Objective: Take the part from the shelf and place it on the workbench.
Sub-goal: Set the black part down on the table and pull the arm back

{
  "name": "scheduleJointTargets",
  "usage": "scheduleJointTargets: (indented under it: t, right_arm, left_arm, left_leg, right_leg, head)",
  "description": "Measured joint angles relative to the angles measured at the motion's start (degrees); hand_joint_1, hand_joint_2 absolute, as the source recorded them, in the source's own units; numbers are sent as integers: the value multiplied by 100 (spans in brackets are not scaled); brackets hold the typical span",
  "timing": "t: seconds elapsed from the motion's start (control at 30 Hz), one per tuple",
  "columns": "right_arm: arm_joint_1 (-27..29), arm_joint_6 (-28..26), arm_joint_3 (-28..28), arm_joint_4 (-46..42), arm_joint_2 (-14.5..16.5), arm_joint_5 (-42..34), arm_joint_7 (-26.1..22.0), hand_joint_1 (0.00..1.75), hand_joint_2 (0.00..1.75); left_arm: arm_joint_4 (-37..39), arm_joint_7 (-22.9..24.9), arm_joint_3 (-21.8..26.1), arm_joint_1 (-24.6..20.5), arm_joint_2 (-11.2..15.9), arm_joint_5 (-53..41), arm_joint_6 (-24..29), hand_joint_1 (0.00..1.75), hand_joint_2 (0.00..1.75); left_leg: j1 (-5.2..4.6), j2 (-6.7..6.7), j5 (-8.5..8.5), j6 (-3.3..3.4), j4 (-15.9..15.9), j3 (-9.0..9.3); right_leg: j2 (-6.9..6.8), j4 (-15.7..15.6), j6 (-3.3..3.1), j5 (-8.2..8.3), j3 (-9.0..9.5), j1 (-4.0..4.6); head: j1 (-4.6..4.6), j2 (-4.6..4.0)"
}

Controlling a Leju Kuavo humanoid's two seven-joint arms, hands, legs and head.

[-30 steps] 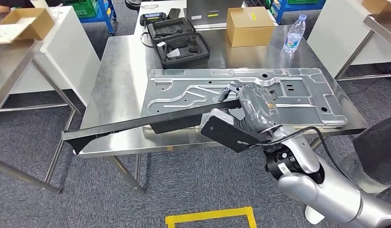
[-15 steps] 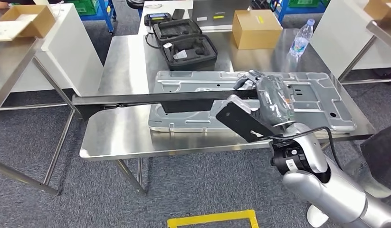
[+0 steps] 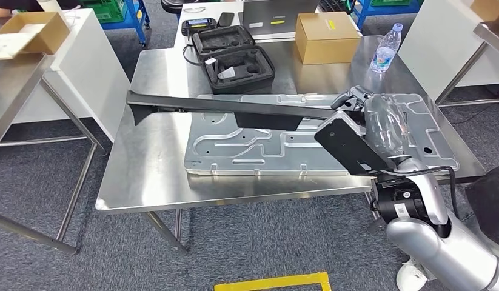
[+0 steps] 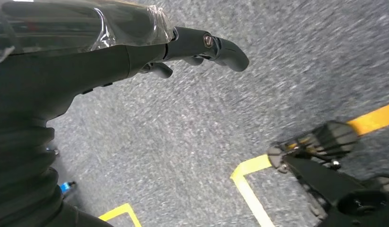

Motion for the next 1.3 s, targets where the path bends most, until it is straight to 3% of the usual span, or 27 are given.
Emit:
scheduleJointTargets:
  t: [0.1, 0.13, 0.17, 0.2, 0.27, 0.33, 0.43, 0.5, 0.6, 0.67, 0.7, 0.73, 0.8, 0.87, 0.97, 1.03, 1.07, 1.17, 1.2, 1.23, 1.3]
  right_arm:
    - [58, -12, -66, -38, -21, -15, 0, 175, 175]
    - [82, -15, -75, -44, -24, -16, 0, 175, 175]
    - [104, -16, -81, -49, -28, -17, 0, 175, 175]
    - [119, -16, -86, -52, -31, -18, 0, 175, 175]
    - [128, -15, -99, -57, -38, -18, 0, 175, 175]
    - [126, -9, -121, -69, -46, -17, 0, 175, 175]
    - [125, 7, -141, -89, -56, -11, 0, 175, 175]
    - [117, 20, -151, -99, -66, -4, 0, 175, 175]
    - [118, 42, -161, -104, -73, -2, 0, 175, 175]
    - [132, 50, -160, -104, -73, -3, 0, 175, 175]
    - [135, 54, -160, -104, -73, -3, 0, 175, 175]
    - [135, 58, -160, -104, -73, -3, 0, 175, 175]
    - [130, 65, -161, -104, -73, -2, 0, 175, 175]
    - [119, 76, -161, -109, -72, 7, 0, 175, 175]
    - [125, 100, -157, -120, -70, 37, 0, 175, 175]
    - [130, 105, -151, -138, -68, 63, 0, 175, 175]
    - [128, 105, -144, -151, -64, 77, 0, 175, 175]
    - [128, 120, -100, -172, -37, 104, 0, 175, 175]
    - [128, 129, -79, -173, -25, 107, 0, 175, 175]
    - [125, 137, -55, -174, -11, 108, 0, 175, 175]
    - [101, 149, -14, -173, 19, 109, 0, 175, 175]
  left_arm:
    - [-1, -10, 0, 1, 2, -12, -2, 0, 175]
    - [-1, -13, -1, 8, 2, -22, -2, 0, 175]
    - [-1, -18, -1, 14, 2, -31, -2, 0, 175]
    - [-1, -23, -2, 15, 3, -36, -1, 0, 175]
    - [-1, -32, -2, 10, 6, -37, 11, 0, 175]
    - [-1, -38, -1, 1, 8, -35, 22, 0, 175]
    - [-1, -50, -1, 3, 8, -29, 30, 0, 175]
    - [-1, -65, -1, 4, 8, 3, 49, 0, 175]
    - [-1, -91, 0, -6, 8, 67, 87, 0, 175]
    - [-1, -96, 0, -4, 8, 80, 92, 0, 175]
    - [-1, -97, 0, 0, 8, 80, 94, 0, 175]
    - [-1, -98, 0, 2, 6, 80, 106, 0, 175]
    - [-1, -102, 0, 4, -10, 78, 161, 0, 175]
    - [-1, -104, 0, 1, -49, 76, 261, 0, 175]
    - [-1, -98, 0, 4, -158, 70, 465, 0, 175]
    - [-2, -77, 0, -3, -276, 74, 602, 0, 175]
    - [-2, -56, 0, -12, -341, 79, 666, 0, 175]
    - [-3, 41, 0, -33, -557, 96, 825, 0, 175]
    - [-3, 67, 0, -37, -625, 101, 864, 0, 175]
    - [-3, 89, 0, -46, -690, 110, 905, 0, 175]
    - [-3, 126, 0, -71, -801, 122, 999, 0, 175]
  left_leg:
    - [39, 7, -476, -91, 1192, -617]
    - [50, 8, -513, -106, 1449, -779]
    - [60, 9, -432, -113, 1483, -840]
    - [68, 10, -239, -113, 1262, -779]
    - [69, 10, 232, -88, 419, -442]
    - [42, 6, 427, -42, -143, -205]
    - [19, -1, 410, 48, -248, -160]
    - [33, -2, 417, 125, -293, -116]
    - [20, 2, 382, 221, -311, -52]
    - [9, 3, 354, 238, -310, -22]
    - [7, 2, 338, 237, -309, -1]
    - [7, -1, 315, 229, -308, 31]
    - [7, -12, 255, 197, -304, 108]
    - [-19, -20, 192, 145, -288, 146]
    - [-40, -16, 143, 77, -296, 150]
    - [-25, -7, 28, 15, -113, 79]
    - [-12, -3, -99, -22, 162, -54]
    - [30, 6, -485, -93, 1365, -738]
    - [35, 7, -467, -93, 1544, -886]
    - [33, 8, -318, -83, 1459, -908]
    - [25, 8, 180, -40, 701, -664]
  right_leg:
    - [-5, -1, -42, -35, 27, -10]
    - [-4, 0, -44, -50, 40, -11]
    - [-2, 1, -41, -68, 64, -11]
    - [0, 1, -32, -89, 97, -13]
    - [3, 0, 2, -139, 175, -9]
    - [5, 0, 53, -177, 207, 9]
    - [6, -18, 141, -206, 209, 9]
    - [1, 200, 188, -345, 123, -4]
    - [-4, 1339, 220, -830, -450, -9]
    - [-4, 1830, 230, -935, -746, -10]
    - [-5, 1825, 231, -855, -777, -11]
    - [-5, 1613, 229, -677, -707, -12]
    - [-7, 821, 211, -214, -377, -13]
    - [-7, 190, 173, 2, -93, 0]
    - [1, 52, 90, -30, -28, 7]
    - [-3, 37, 26, -49, 5, -12]
    - [-10, 31, -3, -62, 27, -20]
    - [-36, 33, -39, -123, 78, 9]
    - [-39, 34, -37, -148, 105, 17]
    - [-36, 34, -27, -177, 143, 26]
    - [-36, 31, -4, -242, 237, 31]
  head:
    - [-12, 0]
    - [-13, 0]
    - [-13, 0]
    - [-13, 0]
    - [-13, 0]
    - [-13, 1]
    - [-13, 1]
    - [-5, 1]
    - [9, 1]
    - [11, 1]
    - [12, 1]
    - [13, 1]
    - [14, 1]
    - [12, 1]
    - [9, 1]
    - [3, 1]
    - [-1, 1]
    - [-15, 0]
    - [-17, 0]
    - [-17, 1]
    - [-16, 0]
